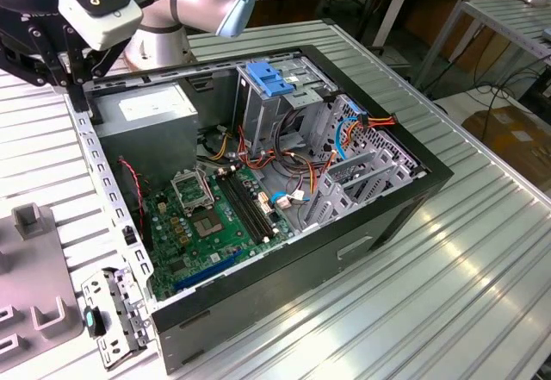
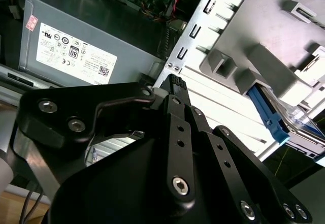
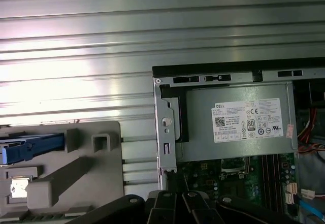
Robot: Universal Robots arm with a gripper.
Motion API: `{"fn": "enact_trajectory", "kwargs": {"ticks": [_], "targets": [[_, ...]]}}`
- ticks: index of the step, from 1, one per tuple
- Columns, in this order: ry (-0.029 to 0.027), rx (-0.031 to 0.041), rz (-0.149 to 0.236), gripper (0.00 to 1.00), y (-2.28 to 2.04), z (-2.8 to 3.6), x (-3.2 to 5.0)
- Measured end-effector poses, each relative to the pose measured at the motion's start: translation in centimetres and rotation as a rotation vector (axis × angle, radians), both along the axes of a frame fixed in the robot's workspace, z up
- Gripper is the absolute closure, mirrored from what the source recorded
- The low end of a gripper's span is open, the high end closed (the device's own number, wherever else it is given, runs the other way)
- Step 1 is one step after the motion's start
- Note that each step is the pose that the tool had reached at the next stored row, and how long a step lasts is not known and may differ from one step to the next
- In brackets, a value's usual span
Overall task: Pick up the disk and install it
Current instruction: 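Reach for the disk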
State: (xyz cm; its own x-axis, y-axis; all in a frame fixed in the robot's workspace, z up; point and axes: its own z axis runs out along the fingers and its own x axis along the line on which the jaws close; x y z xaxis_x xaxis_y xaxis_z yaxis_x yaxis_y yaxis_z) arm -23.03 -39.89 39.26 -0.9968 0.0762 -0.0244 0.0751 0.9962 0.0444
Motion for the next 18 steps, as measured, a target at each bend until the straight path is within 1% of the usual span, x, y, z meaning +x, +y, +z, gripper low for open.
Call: {"fn": "enact_trajectory", "kwargs": {"ticks": [3, 4, 7, 15, 18], "targets": [[-0.0001, 0.0001, 0.0, 0.89, 0.0, -0.01, -0.24], [0.0, 0.0, 0.0, 0.89, 0.0, -0.01, -0.51], [0.0, 0.0, 0.0, 0.89, 0.0, -0.02, -0.9], [0.0, 0.0001, 0.0, 0.89, 0.0, -0.04, -1.42], [0.0, 0.0001, 0.0, 0.89, 0.0, -0.05, -1.77]]}}
